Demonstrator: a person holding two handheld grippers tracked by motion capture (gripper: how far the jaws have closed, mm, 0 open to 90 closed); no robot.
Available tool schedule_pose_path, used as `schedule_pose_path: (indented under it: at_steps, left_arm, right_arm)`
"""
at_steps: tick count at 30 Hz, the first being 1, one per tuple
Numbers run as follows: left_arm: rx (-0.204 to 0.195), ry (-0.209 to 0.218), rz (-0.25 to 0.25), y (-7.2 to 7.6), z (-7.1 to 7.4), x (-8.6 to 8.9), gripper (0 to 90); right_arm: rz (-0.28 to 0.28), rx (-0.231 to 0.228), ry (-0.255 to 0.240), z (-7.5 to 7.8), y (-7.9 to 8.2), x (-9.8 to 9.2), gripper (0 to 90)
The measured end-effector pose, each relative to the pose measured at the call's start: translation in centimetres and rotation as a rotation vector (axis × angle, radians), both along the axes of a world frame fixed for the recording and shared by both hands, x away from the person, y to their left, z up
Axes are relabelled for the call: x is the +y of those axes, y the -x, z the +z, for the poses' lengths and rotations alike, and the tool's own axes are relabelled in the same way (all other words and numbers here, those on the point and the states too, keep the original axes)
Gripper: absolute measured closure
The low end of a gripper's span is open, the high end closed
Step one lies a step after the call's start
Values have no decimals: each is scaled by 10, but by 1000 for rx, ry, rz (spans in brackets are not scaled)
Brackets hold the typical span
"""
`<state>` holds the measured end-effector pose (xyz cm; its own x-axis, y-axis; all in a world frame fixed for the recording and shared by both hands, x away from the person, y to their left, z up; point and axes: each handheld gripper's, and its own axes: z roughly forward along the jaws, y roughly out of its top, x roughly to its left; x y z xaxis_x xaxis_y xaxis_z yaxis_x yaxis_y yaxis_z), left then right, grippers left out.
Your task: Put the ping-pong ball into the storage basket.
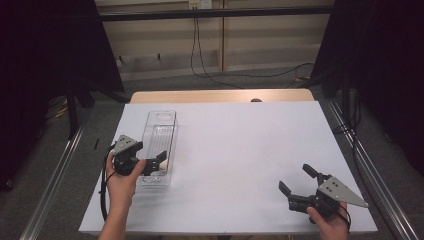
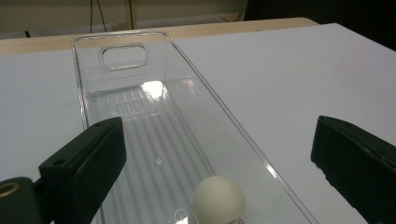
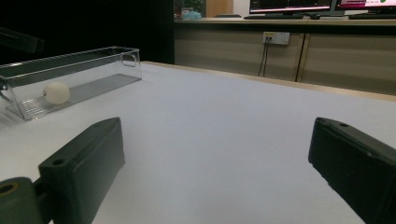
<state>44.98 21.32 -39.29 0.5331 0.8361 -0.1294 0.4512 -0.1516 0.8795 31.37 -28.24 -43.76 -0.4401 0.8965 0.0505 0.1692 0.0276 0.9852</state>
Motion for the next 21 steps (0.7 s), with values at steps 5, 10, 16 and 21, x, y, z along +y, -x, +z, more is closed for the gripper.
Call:
schedule_pose_path:
  at_steps: [5,10,16,21]
  left_arm:
    - [-13,14,4,4,-1,2,36]
    - [-14,14,9,8,-1,5,36]
    - [-29,29,-5,13,-3,8,36]
    - [-33,39,-4,15,-6,8,36]
  right_arm:
    - [3,-1,2,0,0,0,31]
    - [1,-1,0,0,-1,0,31]
    - [2,-2,0,0,0,0,31]
    - [0,0,-3,0,0,0,31]
